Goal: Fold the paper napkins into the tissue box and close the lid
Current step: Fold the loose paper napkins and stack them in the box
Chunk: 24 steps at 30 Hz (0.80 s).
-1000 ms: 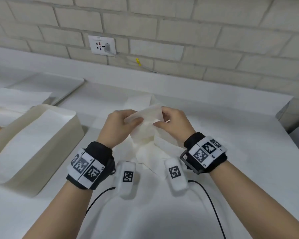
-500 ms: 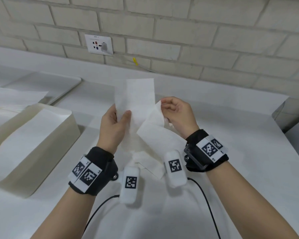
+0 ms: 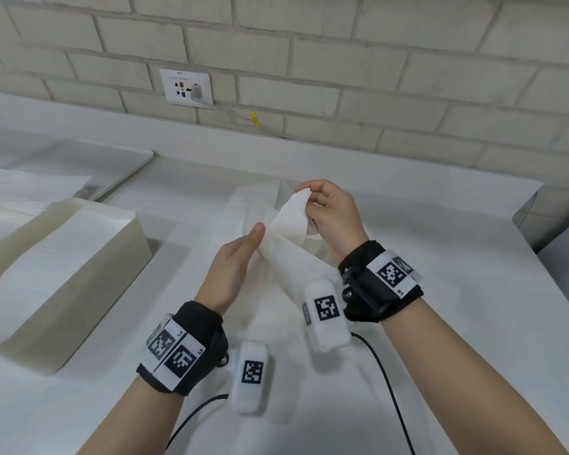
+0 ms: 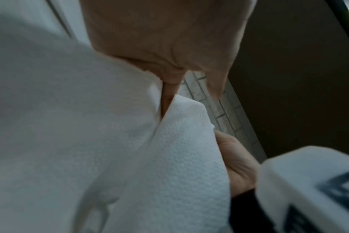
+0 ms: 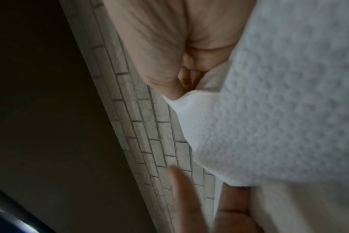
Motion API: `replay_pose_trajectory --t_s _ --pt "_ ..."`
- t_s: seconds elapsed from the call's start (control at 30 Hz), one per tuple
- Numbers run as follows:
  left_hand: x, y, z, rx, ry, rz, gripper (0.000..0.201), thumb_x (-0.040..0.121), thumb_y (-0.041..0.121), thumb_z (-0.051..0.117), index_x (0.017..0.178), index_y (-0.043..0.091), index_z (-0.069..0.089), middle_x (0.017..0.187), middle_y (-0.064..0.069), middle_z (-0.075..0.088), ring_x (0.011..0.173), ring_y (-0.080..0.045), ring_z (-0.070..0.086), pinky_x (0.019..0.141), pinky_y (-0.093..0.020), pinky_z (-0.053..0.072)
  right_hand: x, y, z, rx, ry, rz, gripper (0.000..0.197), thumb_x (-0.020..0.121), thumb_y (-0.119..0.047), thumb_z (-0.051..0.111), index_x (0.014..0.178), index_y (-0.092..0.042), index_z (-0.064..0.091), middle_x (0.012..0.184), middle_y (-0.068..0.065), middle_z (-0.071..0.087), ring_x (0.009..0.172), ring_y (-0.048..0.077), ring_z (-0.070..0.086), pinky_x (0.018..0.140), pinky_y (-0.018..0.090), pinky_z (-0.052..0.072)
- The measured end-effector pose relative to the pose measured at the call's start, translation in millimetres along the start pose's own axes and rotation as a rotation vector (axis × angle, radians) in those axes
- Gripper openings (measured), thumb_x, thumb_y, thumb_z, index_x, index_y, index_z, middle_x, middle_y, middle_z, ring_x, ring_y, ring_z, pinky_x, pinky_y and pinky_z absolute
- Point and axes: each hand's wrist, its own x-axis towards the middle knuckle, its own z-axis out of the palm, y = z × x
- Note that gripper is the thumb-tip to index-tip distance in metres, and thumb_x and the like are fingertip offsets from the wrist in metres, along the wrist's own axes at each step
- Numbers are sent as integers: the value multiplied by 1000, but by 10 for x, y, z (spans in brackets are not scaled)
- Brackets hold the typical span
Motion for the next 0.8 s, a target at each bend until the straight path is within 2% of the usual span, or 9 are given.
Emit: replay_pose_trajectory --t_s 0.07,0.1,0.2,0.3,0.37,0.47,0.57,0.7,0.8 --pt "-15 40 53 -24 -19 23 27 91 33 57 79 11 70 77 3 72 70 -11 67 67 -25 49 16 -18 28 16 10 13 28 83 12 49 83 -15 57 77 2 60 72 16 57 67 24 46" --pt "-3 43 64 -32 -3 23 21 89 27 61 78 11 69 75 1 72 67 -12 66 64 -25 47 27 -26 36 21 21 32 25 84 10 51 83 -15 56 78 2 61 73 16 57 68 25 46" --pt "43 28 7 -66 26 11 24 87 24 65 90 1 70 87 -12 73 75 -21 67 70 -32 52 32 -67 34 57 4 124 4 92 -14 53 89 -16 55 83 4 62 71 16 57 63 26 45" --pt "44 75 -70 -104 25 17 31 80 29 67 92 1 71 92 -14 73 80 -24 68 76 -34 53 -3 -79 -39 107 -193 185 25 94 -36 47 102 -14 55 92 4 64 78 16 63 66 28 51" --pt "48 83 -111 -118 7 18 33 74 33 67 91 5 72 91 -11 74 79 -22 69 74 -31 54 -48 -77 -82 68 -323 156 12 91 -22 54 101 -16 57 95 1 65 84 15 64 72 30 55" --pt "46 89 -141 -131 -37 13 33 75 33 65 93 6 71 87 -6 74 77 -17 69 66 -21 53 -68 -81 -118 73 -351 135 16 85 -1 60 96 -12 60 95 4 65 83 16 67 69 29 57" --pt "35 117 -122 -139 -64 -7 34 77 35 61 92 5 69 83 -4 73 74 -15 68 63 -19 52 -59 -139 -114 20 -309 85 8 86 -4 61 92 -8 64 92 8 68 84 20 67 78 35 56" --pt "42 111 -106 -158 -33 -65 50 83 38 59 102 -8 63 92 -11 69 85 -24 63 70 -26 47 -51 -222 -69 -109 -244 -45 10 88 -5 60 85 -15 63 86 1 66 85 18 63 88 35 49" --pt "51 109 -91 -48 63 -74 44 89 52 53 97 14 72 109 -1 69 103 -20 63 82 -28 44 -55 -256 -29 -350 -153 -190 9 89 -9 58 80 -10 61 79 6 64 78 22 59 78 36 48"
